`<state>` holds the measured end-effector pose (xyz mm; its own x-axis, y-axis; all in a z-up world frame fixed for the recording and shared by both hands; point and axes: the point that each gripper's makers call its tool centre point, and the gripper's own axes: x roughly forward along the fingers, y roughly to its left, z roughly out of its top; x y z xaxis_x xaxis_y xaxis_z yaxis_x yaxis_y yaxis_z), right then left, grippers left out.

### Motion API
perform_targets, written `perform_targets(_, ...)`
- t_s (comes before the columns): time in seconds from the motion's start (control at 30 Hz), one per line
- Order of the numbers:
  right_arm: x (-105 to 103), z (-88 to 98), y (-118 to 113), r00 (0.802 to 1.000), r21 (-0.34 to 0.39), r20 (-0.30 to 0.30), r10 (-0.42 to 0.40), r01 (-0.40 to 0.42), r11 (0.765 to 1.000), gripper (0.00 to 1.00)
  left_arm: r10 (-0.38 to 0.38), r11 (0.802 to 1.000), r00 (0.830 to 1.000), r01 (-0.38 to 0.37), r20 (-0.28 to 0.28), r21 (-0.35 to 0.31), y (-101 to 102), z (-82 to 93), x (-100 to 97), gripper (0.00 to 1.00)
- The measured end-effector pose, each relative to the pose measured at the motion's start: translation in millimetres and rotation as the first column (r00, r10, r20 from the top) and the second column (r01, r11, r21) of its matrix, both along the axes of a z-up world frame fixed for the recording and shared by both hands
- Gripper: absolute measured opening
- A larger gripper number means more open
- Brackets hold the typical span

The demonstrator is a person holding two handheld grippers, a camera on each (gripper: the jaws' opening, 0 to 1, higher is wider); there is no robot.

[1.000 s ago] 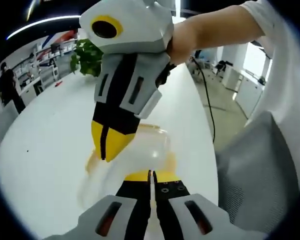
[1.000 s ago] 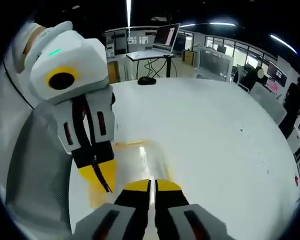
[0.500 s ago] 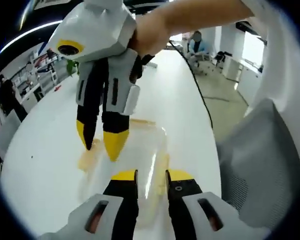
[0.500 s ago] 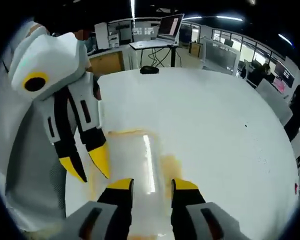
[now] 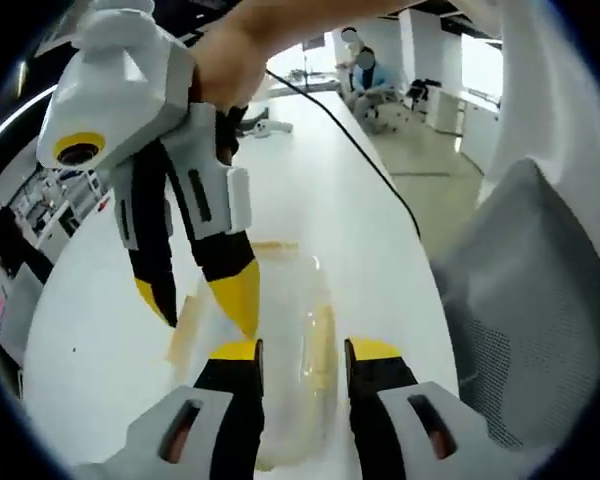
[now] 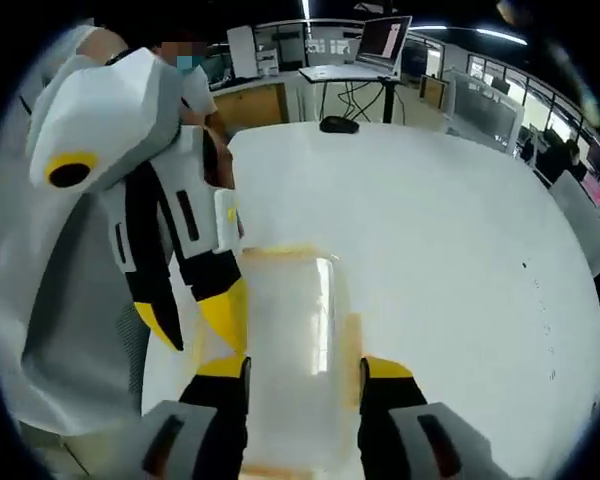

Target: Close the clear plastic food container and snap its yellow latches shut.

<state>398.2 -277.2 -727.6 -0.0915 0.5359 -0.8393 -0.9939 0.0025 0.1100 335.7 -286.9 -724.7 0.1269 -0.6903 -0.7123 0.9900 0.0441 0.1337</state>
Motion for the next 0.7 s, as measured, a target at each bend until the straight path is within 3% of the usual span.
perform_targets(0.17, -8.0, -1.5, -2.1, 0.999, -0.008, -0.005, 0.033, -0.033, 0.999, 0.53, 0.005, 1.000, 1.000, -0.005, 0.009, 0.011, 2.2, -2.0, 5.2, 0.41)
perform_targets(0.27, -6.2, -5.9, 0.2, 0.998, -0.035, 0.028, 0.052, -0.051, 0.998, 0.56, -0.005, 1.000, 1.000, 0.005, -0.014, -0.005, -4.8, -1.4, 4.2, 0.45)
perform_targets(0.37, -7.3, -4.6, 5.8, 0.999, -0.025, 0.006, 0.048, -0.048, 0.999, 0.56, -0.053, 0.998, 0.996, 0.050, 0.076, 0.034, -5.7, -3.6, 9.4, 0.43)
perform_targets(0.5, -7.5, -6.4, 10.8, 0.999, -0.038, -0.015, 0.048, -0.049, 0.998, 0.58, -0.077, 0.995, 0.988, 0.068, 0.134, 0.068, -4.5, -6.6, 9.7, 0.41)
perform_targets(0.6, -8.1, -7.6, 12.0, 0.998, -0.052, -0.032, 0.050, -0.052, 0.997, 0.59, -0.019, 0.999, 0.996, 0.016, 0.085, 0.042, -7.3, -4.7, 9.5, 0.41)
perform_targets(0.7, -6.2, -9.1, 10.8, 0.998, -0.082, -0.058, 0.039, -0.044, 0.996, 0.59, -0.018, 0.999, 0.995, 0.013, 0.100, 0.047, -7.1, -4.7, 13.1, 0.39)
